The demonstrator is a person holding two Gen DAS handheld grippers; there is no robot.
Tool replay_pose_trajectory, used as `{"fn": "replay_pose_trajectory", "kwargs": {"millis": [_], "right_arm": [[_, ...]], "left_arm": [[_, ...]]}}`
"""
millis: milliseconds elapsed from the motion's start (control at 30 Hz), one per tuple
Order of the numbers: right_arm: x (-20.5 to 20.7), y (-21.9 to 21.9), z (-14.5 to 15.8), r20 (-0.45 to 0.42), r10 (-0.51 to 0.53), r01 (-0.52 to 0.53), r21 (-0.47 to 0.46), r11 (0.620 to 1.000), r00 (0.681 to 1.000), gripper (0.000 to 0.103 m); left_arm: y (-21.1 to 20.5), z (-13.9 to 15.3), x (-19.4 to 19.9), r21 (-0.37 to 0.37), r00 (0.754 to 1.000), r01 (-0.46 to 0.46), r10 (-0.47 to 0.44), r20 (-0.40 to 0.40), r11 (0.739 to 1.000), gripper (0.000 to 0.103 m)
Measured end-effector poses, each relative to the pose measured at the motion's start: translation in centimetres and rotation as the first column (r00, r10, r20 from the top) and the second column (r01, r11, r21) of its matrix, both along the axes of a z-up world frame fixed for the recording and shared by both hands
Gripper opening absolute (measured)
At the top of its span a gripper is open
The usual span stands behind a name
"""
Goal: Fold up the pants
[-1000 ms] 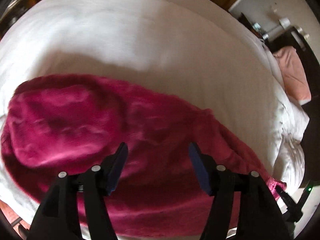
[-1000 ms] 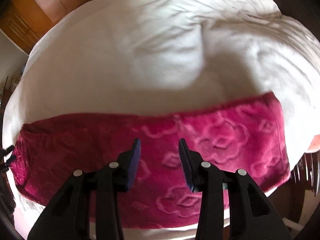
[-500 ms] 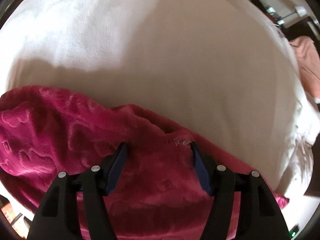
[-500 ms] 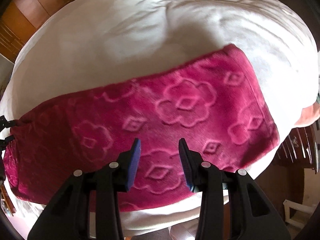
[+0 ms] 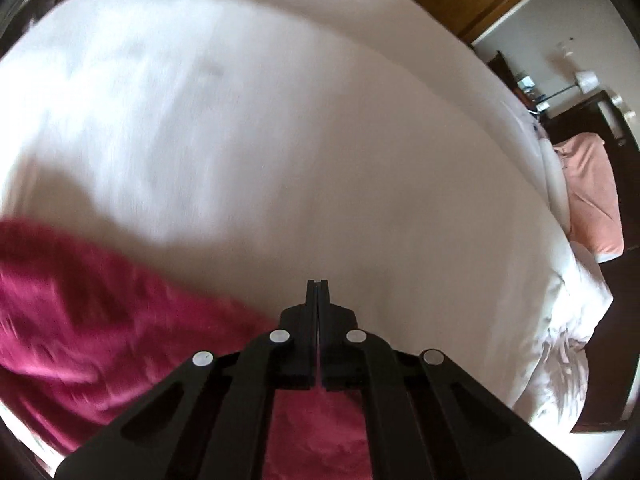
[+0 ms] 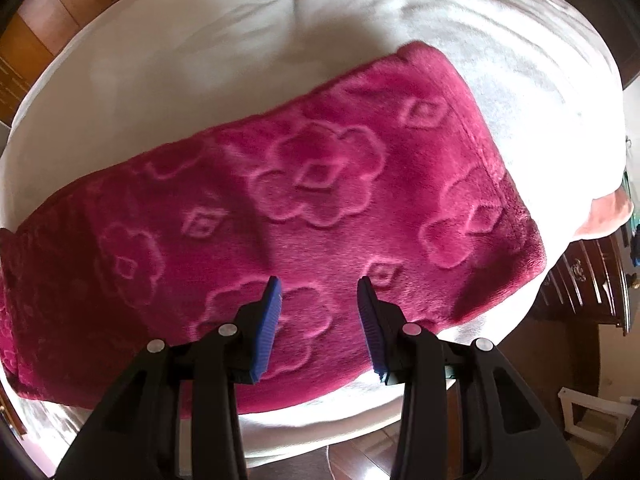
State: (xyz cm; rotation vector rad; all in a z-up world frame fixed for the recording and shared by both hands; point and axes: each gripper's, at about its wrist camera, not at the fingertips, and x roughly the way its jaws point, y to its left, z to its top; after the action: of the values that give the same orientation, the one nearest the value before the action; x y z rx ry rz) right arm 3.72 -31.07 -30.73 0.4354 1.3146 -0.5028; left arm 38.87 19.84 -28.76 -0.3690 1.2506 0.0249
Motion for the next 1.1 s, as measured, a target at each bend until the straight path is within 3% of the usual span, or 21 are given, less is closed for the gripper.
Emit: {"fn": "replay_pose_trajectory", "kwargs": {"millis": [200, 300, 433, 467, 533, 567, 600, 700, 767, 800, 933, 1100], "right_arm": [[-1.8, -2.5, 0.4, 0.017, -0.062, 0.061, 0.02, 0.998, 0.998, 0.04], [-3.8, -4.6, 0.2, 0.02, -0.15, 0.148, 0.061, 0.987, 0.989, 0.046], [-7.5, -7.5, 0.4, 0.031, -0.277, 0.273, 0.097, 0.957, 0.96, 0.047], [-8.5, -8.2, 0.5, 0.034, -0.309, 0.304, 0.108, 0.947, 0.95, 0.047], [-10.5, -9.8, 0.4, 0.043, -0.383, 0.374, 0.145, 0.916, 0.923, 0.047], [-11.3, -10.4, 0.3, 0.048, -0.415, 0.403, 0.165, 0.9, 0.908, 0.047], [-12.1, -11.0, 0.1, 0.053, -0.446, 0.43, 0.186, 0.884, 0.893, 0.047], [-13.4, -12.6, -0.5, 0.083, -0.512, 0.479, 0.249, 0.842, 0.855, 0.047], [-13.2, -13.3, -0.7, 0.105, -0.507, 0.468, 0.26, 0.844, 0.856, 0.047], [-12.9, -13.5, -0.8, 0.117, -0.498, 0.457, 0.263, 0.85, 0.859, 0.044], [-11.5, -13.7, -1.3, 0.11, -0.439, 0.412, 0.206, 0.888, 0.892, 0.014], [-12.7, -13.3, -1.8, 0.123, -0.438, 0.404, 0.227, 0.886, 0.891, 0.012]], "left_arm": [[-0.8, 0.2, 0.4, 0.06, 0.998, 0.058, -0.059, 0.01, 0.997, 0.0], [-0.6, -0.1, -1.5, 0.074, 0.996, 0.09, -0.089, -0.016, 0.993, 0.0], [-0.2, -0.6, -4.1, 0.095, 0.991, 0.13, -0.126, -0.048, 0.987, 0.001], [-0.4, -0.8, -4.7, 0.107, 0.989, 0.143, -0.138, -0.056, 0.984, 0.004], [-1.1, -0.9, -5.8, 0.129, 0.985, 0.167, -0.16, -0.065, 0.977, 0.025], [-1.3, -0.9, -6.4, 0.14, 0.984, 0.176, -0.169, -0.065, 0.974, 0.048], [-1.6, -0.8, -7.0, 0.156, 0.982, 0.187, -0.18, -0.055, 0.97, 0.056], [-3.2, -0.6, -8.6, 0.211, 0.97, 0.243, -0.236, -0.058, 0.947, 0.056], [-4.4, -0.6, -9.5, 0.226, 0.961, 0.278, -0.269, -0.07, 0.934, 0.058], [-4.9, -0.6, -9.9, 0.23, 0.957, 0.29, -0.28, -0.073, 0.929, 0.062], [-7.4, -0.6, -11.3, 0.237, 0.949, 0.315, -0.306, -0.077, 0.919, 0.067], [-8.7, -0.4, -13.3, 0.25, 0.945, 0.325, -0.317, -0.075, 0.912, 0.067]]}}
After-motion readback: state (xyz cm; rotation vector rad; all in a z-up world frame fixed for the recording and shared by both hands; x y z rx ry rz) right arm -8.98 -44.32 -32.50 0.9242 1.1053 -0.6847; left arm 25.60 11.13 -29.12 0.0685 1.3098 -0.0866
